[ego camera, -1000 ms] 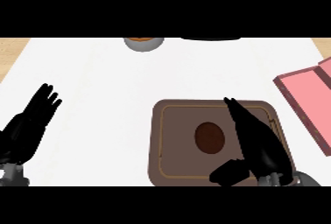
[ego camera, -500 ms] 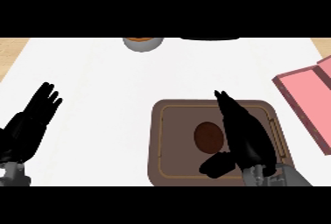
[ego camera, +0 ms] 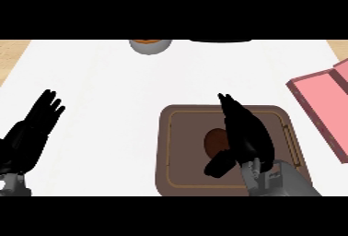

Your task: Pick the cupcake from the tray and place it in the cardboard box

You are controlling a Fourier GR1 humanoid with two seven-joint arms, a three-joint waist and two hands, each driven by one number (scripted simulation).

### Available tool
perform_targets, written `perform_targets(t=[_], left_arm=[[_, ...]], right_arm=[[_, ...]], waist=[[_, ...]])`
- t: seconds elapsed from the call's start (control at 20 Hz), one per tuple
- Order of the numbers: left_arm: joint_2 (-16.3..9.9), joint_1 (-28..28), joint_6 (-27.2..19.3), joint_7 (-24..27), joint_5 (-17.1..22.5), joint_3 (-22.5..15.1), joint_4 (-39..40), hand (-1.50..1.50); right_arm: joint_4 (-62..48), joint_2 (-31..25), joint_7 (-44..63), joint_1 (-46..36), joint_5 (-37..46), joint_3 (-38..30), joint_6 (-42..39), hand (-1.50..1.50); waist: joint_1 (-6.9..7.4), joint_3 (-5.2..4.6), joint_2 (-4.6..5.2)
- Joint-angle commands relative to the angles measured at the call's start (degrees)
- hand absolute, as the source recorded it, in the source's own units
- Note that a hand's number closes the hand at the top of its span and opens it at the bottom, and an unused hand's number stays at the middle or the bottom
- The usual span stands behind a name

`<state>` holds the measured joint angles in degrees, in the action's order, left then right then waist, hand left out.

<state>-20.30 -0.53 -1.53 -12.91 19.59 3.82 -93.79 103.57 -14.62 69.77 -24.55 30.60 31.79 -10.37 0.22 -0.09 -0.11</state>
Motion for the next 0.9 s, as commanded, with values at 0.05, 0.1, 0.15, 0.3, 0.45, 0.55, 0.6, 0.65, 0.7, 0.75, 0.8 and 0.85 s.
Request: perform_targets(t=[0.05,0.1,0.15,0.3,0.45,0.55,0.6,0.65,0.7,0.75,0.8,0.85], left_arm=[[1.90,-0.75,-1.88,-0.54,-1.13,-0.88,-1.45,0.00],[-0.10,-0.48,0.97,-0.33,0.82,1.19,1.21,0.00],[1.22,-2.02,-0.65,0.12,-0.58,0.35,1.77,0.00],[0.64,0.69,0.88,-0.31,-0.07,0.30,-0.62,0.00],[-0.60,1.21,1.13,-2.25,1.07,1.75,-3.51,0.00],[0.95,-0.16,0.70,-0.33,-0.53,0.91,0.10,0.00],[0.01,-1.45,0.43,-3.52,0.56,1.38,-1.62,0.00],[1.13,1.97,0.38,-0.47,-1.65,0.19,-2.14,0.00],[-0.70,-0.10,3.04,-0.69,1.27,2.82,0.10,0.00],[0.58,-2.03,0.93,-0.89,-0.47,1.86,1.04,0.00],[0.96,1.03,1.07,-0.01,-0.91,1.55,-0.52,0.00],[1.71,1.45,-0.49,-1.58,-1.61,0.30,-4.39,0.00]], right_arm=[[-1.80,3.74,13.89,-2.55,0.93,-0.78,-5.93,-1.50],[-2.35,2.34,11.50,0.40,1.05,-1.26,-4.96,-1.50],[-3.02,1.85,10.54,-0.36,0.04,-2.54,-6.32,-1.50],[-4.51,4.56,12.34,-0.31,2.88,-1.10,-5.64,-1.50],[-7.05,5.39,9.72,2.37,5.34,-0.42,-3.42,-1.50],[-6.93,5.43,10.07,0.58,4.61,-1.35,-6.55,-1.50],[-7.17,6.98,11.00,1.13,6.20,-0.43,-5.14,-1.50],[-4.19,6.76,12.37,1.75,4.78,-1.15,-7.49,-1.50],[-7.48,7.33,10.41,-0.33,4.24,-2.79,-7.71,-1.50],[-5.81,7.18,10.49,1.26,4.48,-2.56,-7.66,-1.50],[-5.77,8.46,11.59,2.63,6.43,-0.11,-6.83,-1.50],[-9.55,7.29,7.87,3.37,6.67,-1.38,-5.70,-1.50]], waist=[[-0.16,0.02,-0.09],[-0.41,0.01,-0.01],[-0.52,0.02,0.06],[-0.10,0.03,-0.10],[0.21,0.07,-0.10],[-0.14,0.04,0.02],[-0.14,0.06,-0.03],[-0.16,0.04,-0.13],[-0.01,0.03,0.04],[-0.46,0.04,0.02],[-0.18,0.03,-0.08],[0.16,0.08,-0.04]])
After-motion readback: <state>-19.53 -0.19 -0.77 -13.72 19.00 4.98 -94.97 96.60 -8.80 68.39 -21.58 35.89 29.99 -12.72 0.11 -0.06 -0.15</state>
